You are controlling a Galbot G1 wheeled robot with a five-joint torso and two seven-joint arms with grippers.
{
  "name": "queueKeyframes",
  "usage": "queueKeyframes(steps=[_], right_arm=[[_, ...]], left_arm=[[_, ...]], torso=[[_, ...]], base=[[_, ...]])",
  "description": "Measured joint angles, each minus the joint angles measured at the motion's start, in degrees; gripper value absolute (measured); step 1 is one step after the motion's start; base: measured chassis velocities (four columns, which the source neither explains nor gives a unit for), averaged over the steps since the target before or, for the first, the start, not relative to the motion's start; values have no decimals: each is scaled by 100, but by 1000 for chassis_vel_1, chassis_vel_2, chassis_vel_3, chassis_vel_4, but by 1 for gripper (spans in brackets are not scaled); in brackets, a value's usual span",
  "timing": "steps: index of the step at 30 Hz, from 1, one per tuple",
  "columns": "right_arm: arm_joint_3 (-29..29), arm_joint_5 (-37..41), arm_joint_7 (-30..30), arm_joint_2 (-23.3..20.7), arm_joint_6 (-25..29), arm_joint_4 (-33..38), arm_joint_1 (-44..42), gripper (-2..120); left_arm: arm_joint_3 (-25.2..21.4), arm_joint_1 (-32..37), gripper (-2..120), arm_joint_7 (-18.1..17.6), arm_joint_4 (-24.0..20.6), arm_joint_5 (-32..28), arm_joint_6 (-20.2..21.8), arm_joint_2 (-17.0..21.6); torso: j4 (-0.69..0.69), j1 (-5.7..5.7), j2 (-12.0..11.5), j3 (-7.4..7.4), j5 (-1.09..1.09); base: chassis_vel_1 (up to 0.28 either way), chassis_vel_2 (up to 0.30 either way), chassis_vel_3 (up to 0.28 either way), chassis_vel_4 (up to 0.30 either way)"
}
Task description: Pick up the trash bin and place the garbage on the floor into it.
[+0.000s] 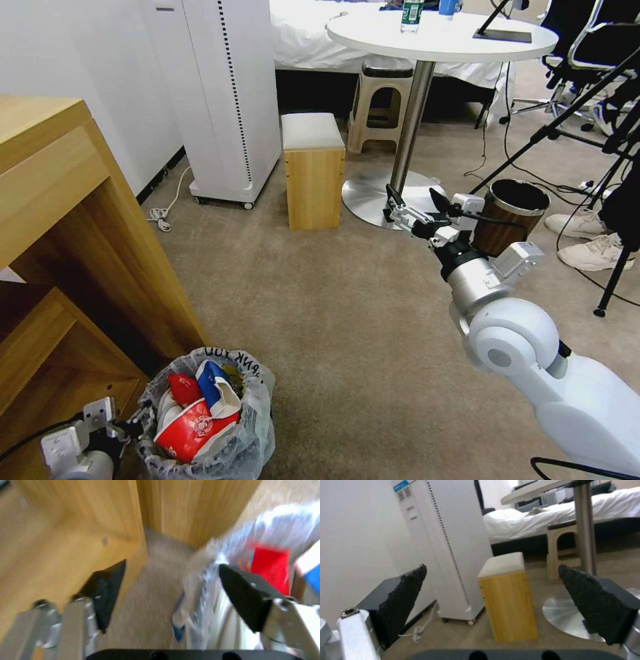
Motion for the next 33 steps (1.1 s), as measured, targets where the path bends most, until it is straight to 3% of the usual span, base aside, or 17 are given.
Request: queueKeyframes(steps=[7,17,28,33], right_arm=[[411,-488,6,-27,70,-186,-331,100],[935,-1031,77,58,329,-270,-773,100],[2373,-1447,229,275,155,-299,-1844,100],[2887,-1223,-330,545,535,-72,-2543,100]], left_arm=[[-61,66,99,328,-323,565,-425,-187],[-62,203,100,439,-757,855,-743,-290],[-51,442,100,440,-1175,1065,-903,-229],[5,605,100,368,-1324,1079,-868,-198]], torso=[[-1,0,0,-1,2],[-1,0,0,-1,1],[-2,0,0,-1,2],[-2,0,0,-1,0]], base=[[0,0,0,0],[0,0,0,0],[0,0,0,0],[0,0,0,0]])
